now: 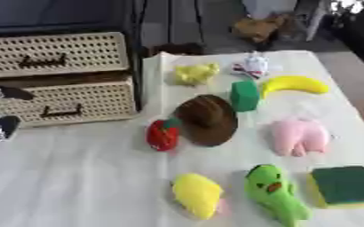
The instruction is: Pick up objects from table and place into drawer.
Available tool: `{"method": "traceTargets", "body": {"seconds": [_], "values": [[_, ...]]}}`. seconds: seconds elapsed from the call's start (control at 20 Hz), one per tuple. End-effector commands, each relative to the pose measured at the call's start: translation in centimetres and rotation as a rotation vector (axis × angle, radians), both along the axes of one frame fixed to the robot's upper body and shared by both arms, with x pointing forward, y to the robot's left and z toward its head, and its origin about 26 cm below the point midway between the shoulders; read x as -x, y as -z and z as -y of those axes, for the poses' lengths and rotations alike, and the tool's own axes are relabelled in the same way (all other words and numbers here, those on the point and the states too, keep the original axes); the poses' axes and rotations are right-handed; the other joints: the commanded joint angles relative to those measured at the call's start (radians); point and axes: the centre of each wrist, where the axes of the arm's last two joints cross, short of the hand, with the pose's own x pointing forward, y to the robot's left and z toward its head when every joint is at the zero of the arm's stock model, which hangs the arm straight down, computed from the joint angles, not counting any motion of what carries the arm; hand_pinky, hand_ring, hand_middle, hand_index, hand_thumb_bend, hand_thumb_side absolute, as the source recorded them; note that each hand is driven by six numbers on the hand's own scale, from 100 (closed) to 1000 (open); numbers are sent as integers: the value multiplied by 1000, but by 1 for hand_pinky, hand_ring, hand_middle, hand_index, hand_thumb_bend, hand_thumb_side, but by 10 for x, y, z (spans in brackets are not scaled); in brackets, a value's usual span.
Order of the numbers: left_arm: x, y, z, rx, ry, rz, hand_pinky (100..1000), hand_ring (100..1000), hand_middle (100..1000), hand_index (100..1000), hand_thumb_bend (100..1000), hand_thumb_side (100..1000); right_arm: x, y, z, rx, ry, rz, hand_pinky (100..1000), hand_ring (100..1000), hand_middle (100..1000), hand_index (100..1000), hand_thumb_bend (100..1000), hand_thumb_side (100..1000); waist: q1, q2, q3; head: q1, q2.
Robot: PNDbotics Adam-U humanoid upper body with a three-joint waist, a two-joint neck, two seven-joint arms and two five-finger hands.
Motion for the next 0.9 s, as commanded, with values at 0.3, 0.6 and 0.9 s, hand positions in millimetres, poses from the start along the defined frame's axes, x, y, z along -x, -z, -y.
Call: {"method": "traceTargets", "body": {"seconds": [0.3, 0.6, 0.9], "values": [[4, -8, -1, 1, -16, 31, 100, 169, 255, 986, 100, 966, 6, -10, 0, 18, -5, 32, 756, 879, 863, 897, 100, 1000, 1, -16, 3, -1, -15], [4, -4, 8, -19, -89, 30, 100, 193, 299, 1000, 125, 959, 6, -11, -1, 24, -6, 29, 757, 879, 862, 896, 100, 1000, 3, -15, 4, -2, -18], [-1, 1, 19, -48, -153, -11, 100, 192, 305, 1000, 116, 933, 6, -12, -3, 28, -15, 27, 758, 879, 861, 895, 100, 1000, 8, -14, 2, 0, -25]]}}
